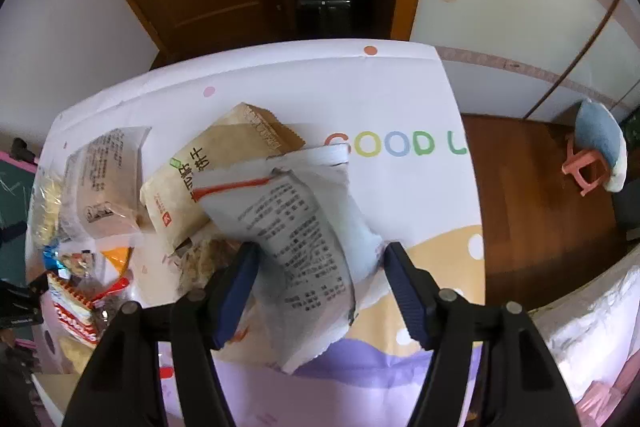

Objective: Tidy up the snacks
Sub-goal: 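Grasp the blue foil candy with left gripper while right grasps the white printed bag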

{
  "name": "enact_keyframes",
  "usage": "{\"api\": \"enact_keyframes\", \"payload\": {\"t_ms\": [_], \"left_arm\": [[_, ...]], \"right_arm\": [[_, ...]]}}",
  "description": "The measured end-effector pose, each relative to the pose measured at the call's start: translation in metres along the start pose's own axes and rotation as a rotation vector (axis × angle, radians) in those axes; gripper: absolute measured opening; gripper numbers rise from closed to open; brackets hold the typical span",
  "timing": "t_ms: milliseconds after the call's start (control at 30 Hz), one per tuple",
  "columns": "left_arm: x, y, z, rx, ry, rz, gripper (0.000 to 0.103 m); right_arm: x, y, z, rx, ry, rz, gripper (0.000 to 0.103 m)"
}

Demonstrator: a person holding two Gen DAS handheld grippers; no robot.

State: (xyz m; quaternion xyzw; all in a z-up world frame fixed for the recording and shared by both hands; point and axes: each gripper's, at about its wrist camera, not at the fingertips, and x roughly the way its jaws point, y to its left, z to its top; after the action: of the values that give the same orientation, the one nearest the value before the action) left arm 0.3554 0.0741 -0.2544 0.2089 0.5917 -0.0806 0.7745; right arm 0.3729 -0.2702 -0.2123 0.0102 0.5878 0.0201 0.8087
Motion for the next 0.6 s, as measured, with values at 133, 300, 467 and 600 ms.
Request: {"api": "enact_keyframes", "payload": {"t_ms": [133, 300, 467, 600], "left_arm": [[0.008, 0.000, 0.005, 0.018, -0.010, -0.007, 0.097], [0.014, -0.009, 0.007, 0.047, 0.005, -0.023, 0.097], [0.014, -0.018, 0.005, 0.071, 0.015, -0.024, 0.094], [0.012, -0.020, 0.003, 0.050, 0.032, -0.074, 0.074]], "right_arm": [[0.001, 0.010, -0.001, -0.026, -0.008, -0.019, 0.075], [0.002, 0.017, -0.001, -0.046, -0.009, -0.043, 0.078], [0.005, 0.018, 0.001, -0.040, -0.003, -0.052, 0.081], [0.012, 0.016, 0.004, -0.015, 0.003, -0.053, 0.084]]}}
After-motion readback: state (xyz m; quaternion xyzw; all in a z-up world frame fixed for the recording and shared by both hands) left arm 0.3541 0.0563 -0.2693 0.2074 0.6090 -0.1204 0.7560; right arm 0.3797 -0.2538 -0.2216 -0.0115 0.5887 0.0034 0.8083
